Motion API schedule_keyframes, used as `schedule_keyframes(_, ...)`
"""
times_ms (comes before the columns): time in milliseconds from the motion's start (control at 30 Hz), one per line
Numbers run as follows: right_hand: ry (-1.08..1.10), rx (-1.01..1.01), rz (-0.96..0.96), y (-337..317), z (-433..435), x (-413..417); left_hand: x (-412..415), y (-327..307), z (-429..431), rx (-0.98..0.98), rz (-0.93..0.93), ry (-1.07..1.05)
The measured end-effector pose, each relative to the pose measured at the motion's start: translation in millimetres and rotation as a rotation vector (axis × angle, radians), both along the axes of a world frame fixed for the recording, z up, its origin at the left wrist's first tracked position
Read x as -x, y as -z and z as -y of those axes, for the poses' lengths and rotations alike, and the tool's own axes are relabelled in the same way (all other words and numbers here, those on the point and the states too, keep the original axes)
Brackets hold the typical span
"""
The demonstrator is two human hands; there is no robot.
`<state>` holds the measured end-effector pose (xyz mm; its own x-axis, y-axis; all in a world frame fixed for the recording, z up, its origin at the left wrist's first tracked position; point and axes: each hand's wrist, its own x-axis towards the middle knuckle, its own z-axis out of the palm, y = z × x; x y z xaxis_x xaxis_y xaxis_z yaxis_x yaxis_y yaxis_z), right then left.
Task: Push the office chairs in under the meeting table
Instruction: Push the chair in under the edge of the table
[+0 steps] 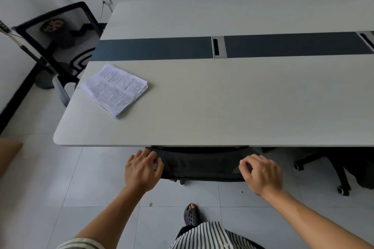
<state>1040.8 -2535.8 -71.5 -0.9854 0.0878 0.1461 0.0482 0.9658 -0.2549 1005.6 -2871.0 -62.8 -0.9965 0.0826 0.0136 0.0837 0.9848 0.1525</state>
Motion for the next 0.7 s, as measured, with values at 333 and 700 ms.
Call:
schedule_keyframes(333,-0.084,0.175,0.384,-11,3,3,-58,-32,-5,-0.434,0.061,-0.219)
schedule_keyframes(700,-0.514,0.827,0.598,-75,163,-58,-283,-62,74,-1.073,0.152,-0.923)
